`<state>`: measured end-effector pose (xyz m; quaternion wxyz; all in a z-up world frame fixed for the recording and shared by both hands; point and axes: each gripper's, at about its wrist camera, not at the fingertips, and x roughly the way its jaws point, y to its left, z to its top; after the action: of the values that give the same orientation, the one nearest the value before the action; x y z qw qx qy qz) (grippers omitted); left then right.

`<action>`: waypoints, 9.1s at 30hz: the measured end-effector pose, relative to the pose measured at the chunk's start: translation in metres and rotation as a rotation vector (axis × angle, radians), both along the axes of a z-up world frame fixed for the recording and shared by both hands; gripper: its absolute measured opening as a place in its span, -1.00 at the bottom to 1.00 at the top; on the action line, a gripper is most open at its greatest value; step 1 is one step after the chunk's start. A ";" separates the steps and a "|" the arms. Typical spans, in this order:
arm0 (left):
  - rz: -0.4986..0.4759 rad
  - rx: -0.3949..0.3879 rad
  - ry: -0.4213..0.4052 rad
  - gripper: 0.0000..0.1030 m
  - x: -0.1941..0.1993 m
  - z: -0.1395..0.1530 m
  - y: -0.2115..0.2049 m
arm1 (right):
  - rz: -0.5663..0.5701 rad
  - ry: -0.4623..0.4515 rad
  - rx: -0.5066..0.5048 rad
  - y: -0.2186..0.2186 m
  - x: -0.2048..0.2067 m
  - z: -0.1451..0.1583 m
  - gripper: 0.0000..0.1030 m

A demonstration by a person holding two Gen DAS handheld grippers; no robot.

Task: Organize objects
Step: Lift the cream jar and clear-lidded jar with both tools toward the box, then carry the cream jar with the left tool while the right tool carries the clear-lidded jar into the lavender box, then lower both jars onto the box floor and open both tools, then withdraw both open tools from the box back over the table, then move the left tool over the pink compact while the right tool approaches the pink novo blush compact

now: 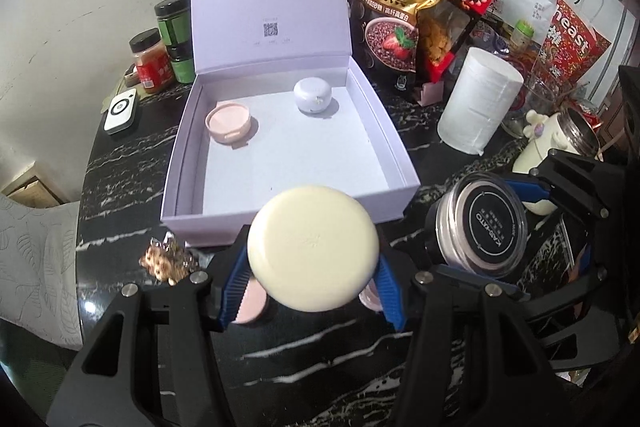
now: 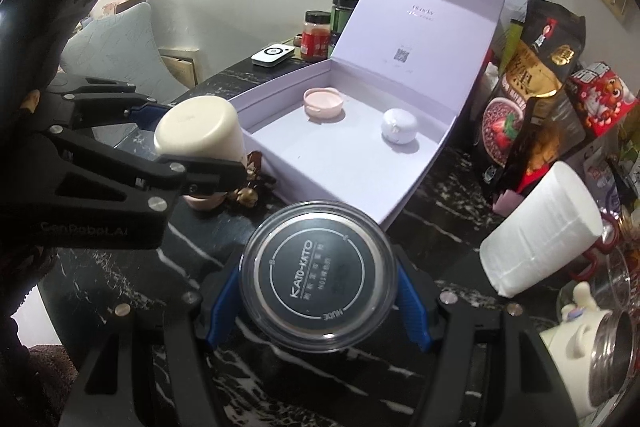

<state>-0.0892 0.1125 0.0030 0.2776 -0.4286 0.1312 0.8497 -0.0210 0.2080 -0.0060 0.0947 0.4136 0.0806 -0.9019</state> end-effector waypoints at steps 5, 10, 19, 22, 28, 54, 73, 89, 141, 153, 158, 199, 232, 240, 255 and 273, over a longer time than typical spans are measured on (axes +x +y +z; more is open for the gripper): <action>0.001 0.001 -0.005 0.04 -0.017 0.000 0.001 | 0.007 0.008 -0.013 0.006 -0.015 0.007 0.34; 0.016 -0.009 0.001 0.04 -0.036 0.002 0.001 | 0.023 0.017 0.006 0.005 -0.033 0.013 0.34; 0.044 -0.007 -0.031 0.04 -0.075 -0.008 -0.003 | 0.055 0.013 0.011 0.002 -0.069 0.012 0.34; 0.049 -0.007 -0.044 0.04 -0.087 -0.013 -0.002 | 0.057 0.004 0.011 0.002 -0.083 0.009 0.34; 0.053 -0.007 -0.067 0.04 -0.110 -0.024 0.001 | 0.050 -0.011 0.005 0.005 -0.108 0.002 0.34; 0.033 -0.007 -0.102 0.04 -0.192 -0.054 0.023 | -0.017 -0.119 -0.023 0.029 -0.186 -0.047 0.34; 0.045 0.000 -0.116 0.04 -0.219 -0.065 0.022 | -0.015 -0.143 -0.032 0.030 -0.203 -0.056 0.34; 0.040 -0.008 -0.104 0.04 -0.223 -0.066 0.020 | -0.004 -0.161 0.001 0.025 -0.207 -0.061 0.34; 0.089 0.025 0.006 0.39 -0.185 -0.004 0.010 | -0.102 -0.090 0.028 0.036 -0.176 -0.010 0.56; 0.092 0.036 0.064 0.40 -0.144 0.031 0.002 | -0.122 -0.037 0.034 0.026 -0.151 0.019 0.56; 0.093 0.042 0.079 0.40 -0.129 0.041 -0.002 | -0.124 -0.014 0.037 0.025 -0.135 0.031 0.56; 0.172 0.021 0.189 0.76 0.002 0.062 -0.051 | -0.111 0.080 0.017 -0.003 -0.028 0.056 0.57; 0.215 -0.013 0.043 0.76 0.064 -0.021 -0.085 | 0.002 -0.014 -0.018 -0.040 0.025 -0.012 0.57; 0.233 0.020 -0.039 0.76 0.058 -0.050 -0.090 | -0.003 -0.067 -0.057 -0.037 0.026 -0.039 0.57; 0.238 0.052 -0.079 0.76 0.040 -0.074 -0.090 | -0.055 -0.079 -0.106 -0.026 0.017 -0.066 0.57; 0.174 0.041 -0.082 0.48 0.006 -0.082 -0.069 | -0.063 -0.098 -0.107 -0.021 -0.011 -0.078 0.55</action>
<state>-0.0835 0.0437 -0.0792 0.2165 -0.4672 0.0646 0.8548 -0.0319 0.1870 -0.0844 0.0919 0.4540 0.0147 -0.8861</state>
